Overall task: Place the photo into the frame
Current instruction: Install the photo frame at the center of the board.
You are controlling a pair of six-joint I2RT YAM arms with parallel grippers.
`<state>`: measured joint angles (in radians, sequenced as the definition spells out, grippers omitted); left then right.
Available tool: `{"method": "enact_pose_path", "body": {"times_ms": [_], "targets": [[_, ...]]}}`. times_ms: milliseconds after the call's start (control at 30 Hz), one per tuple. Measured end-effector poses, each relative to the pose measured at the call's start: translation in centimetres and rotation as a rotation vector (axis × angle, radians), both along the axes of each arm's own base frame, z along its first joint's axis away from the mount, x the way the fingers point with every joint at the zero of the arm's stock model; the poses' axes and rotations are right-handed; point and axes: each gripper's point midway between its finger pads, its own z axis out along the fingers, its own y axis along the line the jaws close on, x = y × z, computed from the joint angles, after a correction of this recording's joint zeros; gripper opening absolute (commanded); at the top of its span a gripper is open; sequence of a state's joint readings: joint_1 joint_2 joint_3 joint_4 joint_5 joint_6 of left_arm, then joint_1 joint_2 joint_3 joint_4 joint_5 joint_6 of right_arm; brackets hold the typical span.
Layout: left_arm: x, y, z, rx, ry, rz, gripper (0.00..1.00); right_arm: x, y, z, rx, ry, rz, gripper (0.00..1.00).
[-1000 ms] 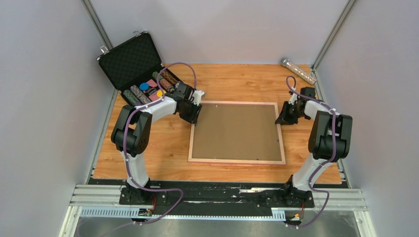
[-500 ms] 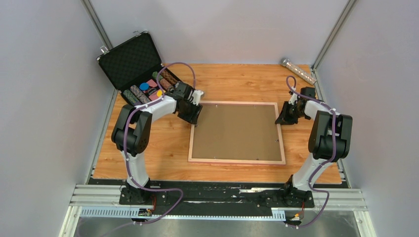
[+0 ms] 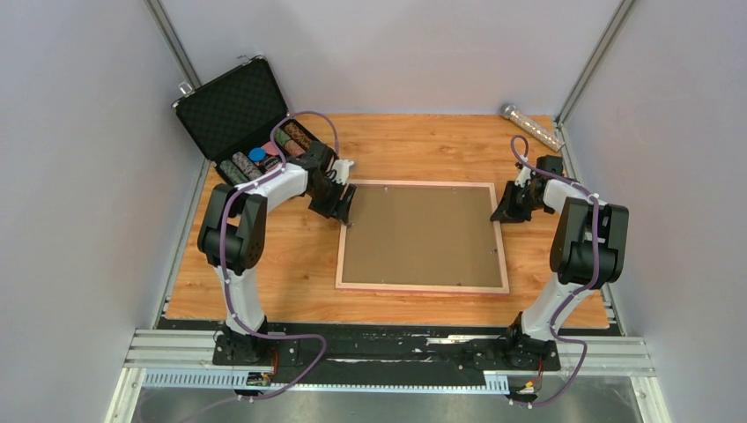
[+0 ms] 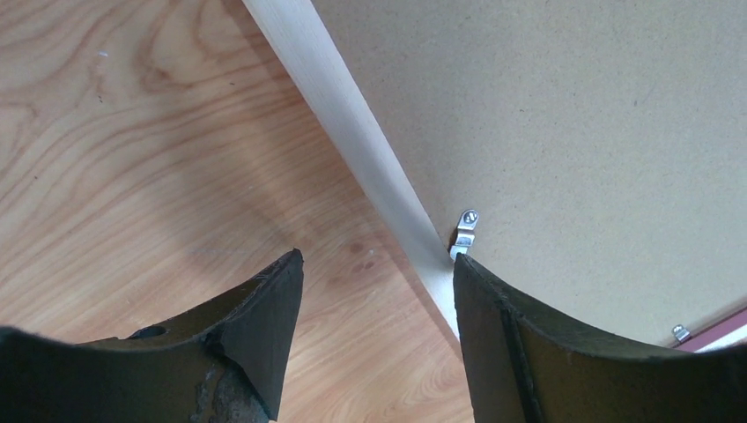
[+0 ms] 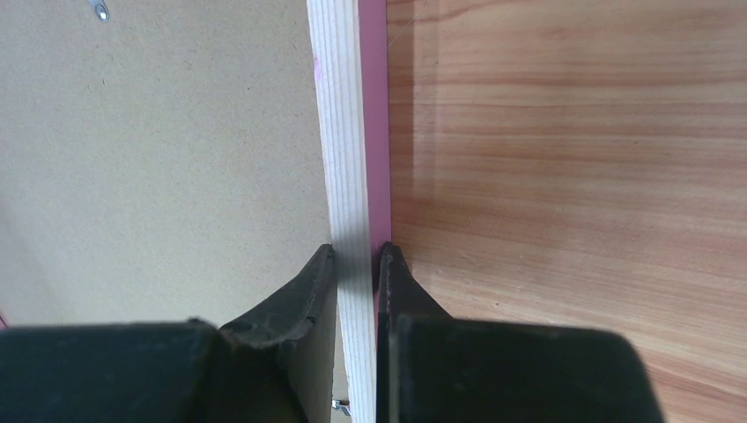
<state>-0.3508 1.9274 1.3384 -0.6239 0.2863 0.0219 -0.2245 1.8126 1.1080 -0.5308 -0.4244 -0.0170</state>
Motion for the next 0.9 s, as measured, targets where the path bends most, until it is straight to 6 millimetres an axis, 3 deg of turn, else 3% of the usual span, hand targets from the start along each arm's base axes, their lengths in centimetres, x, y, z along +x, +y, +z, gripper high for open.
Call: {"method": "enact_pose_path", "body": {"times_ms": [433,900], "targets": [[-1.3,-0.7,-0.5,-0.018,0.029,-0.026,0.74,0.0,0.0,0.0,0.008,-0.001,0.0,0.0],[-1.6,-2.0,-0.7,0.025,-0.005,-0.063,0.63,0.0,0.0,0.0,0.017,0.0,0.001,0.0]]}}
